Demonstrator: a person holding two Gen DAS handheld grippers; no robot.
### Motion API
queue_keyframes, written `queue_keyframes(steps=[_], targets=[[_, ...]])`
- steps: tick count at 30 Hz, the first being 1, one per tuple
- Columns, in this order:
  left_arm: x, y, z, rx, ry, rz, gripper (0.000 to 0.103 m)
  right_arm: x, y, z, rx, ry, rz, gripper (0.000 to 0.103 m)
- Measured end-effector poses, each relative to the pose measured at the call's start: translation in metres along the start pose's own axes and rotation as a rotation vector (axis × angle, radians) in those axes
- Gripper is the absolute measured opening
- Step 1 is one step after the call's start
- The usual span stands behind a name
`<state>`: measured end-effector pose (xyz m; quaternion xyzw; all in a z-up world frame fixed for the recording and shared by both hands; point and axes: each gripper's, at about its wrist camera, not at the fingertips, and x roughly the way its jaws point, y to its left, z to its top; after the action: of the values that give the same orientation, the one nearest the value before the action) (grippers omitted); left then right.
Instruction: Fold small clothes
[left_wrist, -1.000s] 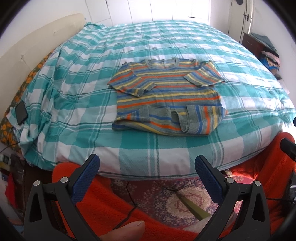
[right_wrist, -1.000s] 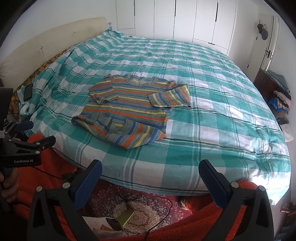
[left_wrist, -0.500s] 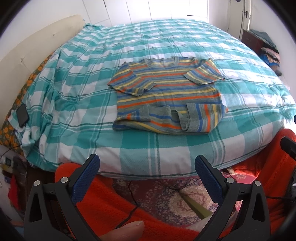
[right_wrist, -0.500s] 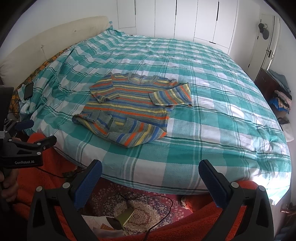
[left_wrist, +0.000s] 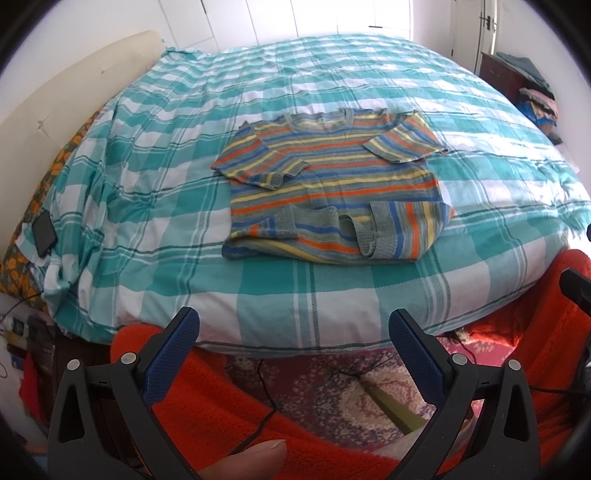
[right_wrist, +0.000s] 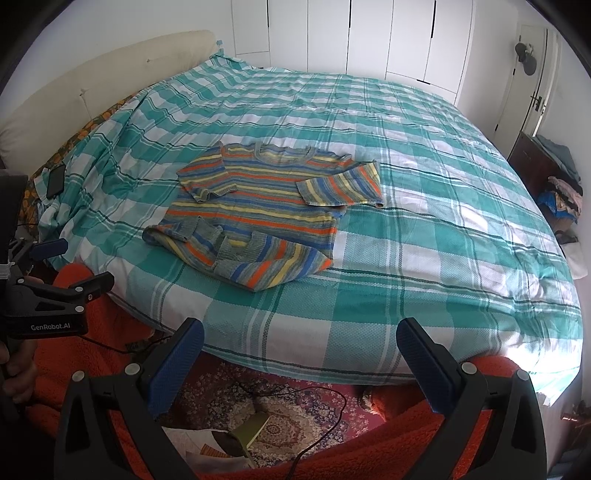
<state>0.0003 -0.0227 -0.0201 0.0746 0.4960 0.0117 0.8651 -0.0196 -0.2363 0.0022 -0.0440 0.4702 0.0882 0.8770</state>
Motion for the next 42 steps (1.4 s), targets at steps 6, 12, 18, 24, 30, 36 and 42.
queue_keyframes(steps=[6,12,18,24,30,36,42], targets=[[0.0024,-0.0049,-0.0005,0.005,0.002,0.0,0.102,0.0017,-0.0013,-0.001,0.002,0.004,0.0,0.103],[0.0025,-0.0054,-0.0005,0.005,0.002,0.002,0.102,0.0034,-0.0014,-0.0025,0.0,0.006,0.0,0.103],[0.0025,-0.0056,-0.0001,0.005,0.001,0.003,0.102,0.0032,-0.0011,-0.0021,0.0,0.006,0.0,0.103],[0.0025,-0.0059,0.0005,0.006,0.002,0.004,0.102,0.0031,-0.0007,-0.0017,0.001,0.007,0.0,0.103],[0.0034,-0.0067,-0.0014,0.006,0.003,0.004,0.102,0.0032,-0.0005,-0.0014,0.0,0.007,0.0,0.103],[0.0049,-0.0078,-0.0034,0.006,0.003,0.004,0.102,0.0057,0.0031,-0.0047,-0.005,0.014,0.004,0.103],[0.0087,-0.0074,-0.0077,0.002,0.01,-0.001,0.102,0.0063,0.0066,-0.0063,-0.014,0.023,0.007,0.103]])
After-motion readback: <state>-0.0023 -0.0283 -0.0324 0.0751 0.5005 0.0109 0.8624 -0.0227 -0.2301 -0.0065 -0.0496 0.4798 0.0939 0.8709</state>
